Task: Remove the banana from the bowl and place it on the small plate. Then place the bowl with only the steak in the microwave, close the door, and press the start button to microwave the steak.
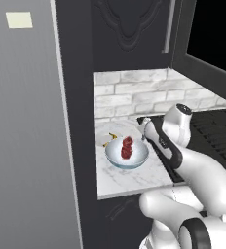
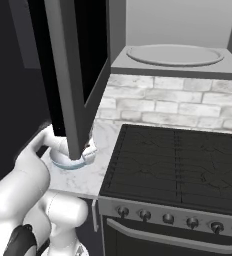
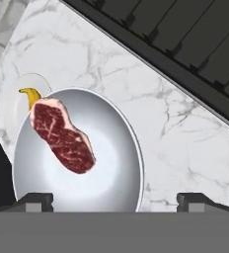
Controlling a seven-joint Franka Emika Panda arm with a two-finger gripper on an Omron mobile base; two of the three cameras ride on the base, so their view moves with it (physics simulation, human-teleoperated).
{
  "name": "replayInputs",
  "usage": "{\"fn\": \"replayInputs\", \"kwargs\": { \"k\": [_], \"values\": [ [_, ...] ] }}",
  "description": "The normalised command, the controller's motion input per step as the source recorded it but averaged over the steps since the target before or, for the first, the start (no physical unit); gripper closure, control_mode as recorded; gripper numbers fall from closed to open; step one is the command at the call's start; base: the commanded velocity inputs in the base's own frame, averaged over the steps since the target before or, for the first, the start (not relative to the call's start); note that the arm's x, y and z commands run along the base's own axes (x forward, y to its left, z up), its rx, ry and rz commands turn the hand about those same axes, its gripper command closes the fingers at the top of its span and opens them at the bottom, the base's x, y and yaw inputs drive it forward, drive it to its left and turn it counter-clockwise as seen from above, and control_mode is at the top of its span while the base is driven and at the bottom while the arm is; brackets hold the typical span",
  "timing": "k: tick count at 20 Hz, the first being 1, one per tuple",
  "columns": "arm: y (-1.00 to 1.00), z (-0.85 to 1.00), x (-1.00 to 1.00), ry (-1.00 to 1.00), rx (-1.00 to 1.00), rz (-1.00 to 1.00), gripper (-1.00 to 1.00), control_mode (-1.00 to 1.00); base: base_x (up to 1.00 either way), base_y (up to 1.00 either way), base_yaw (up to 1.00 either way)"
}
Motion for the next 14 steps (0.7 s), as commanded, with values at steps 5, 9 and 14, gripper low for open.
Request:
{"fn": "replayInputs", "kwargs": {
  "k": [5, 9, 14],
  "values": [
    [0.00, -0.63, 0.00, 0.00, 0.00, 0.00, -1.00, -1.00, 0.00, 0.00, 0.00],
    [0.00, -0.54, 0.00, -0.01, 0.00, 0.00, -1.00, -1.00, 0.00, 0.00, 0.00],
    [0.00, -0.28, 0.00, -0.02, 0.00, 0.00, -1.00, -1.00, 0.00, 0.00, 0.00]
  ]
}}
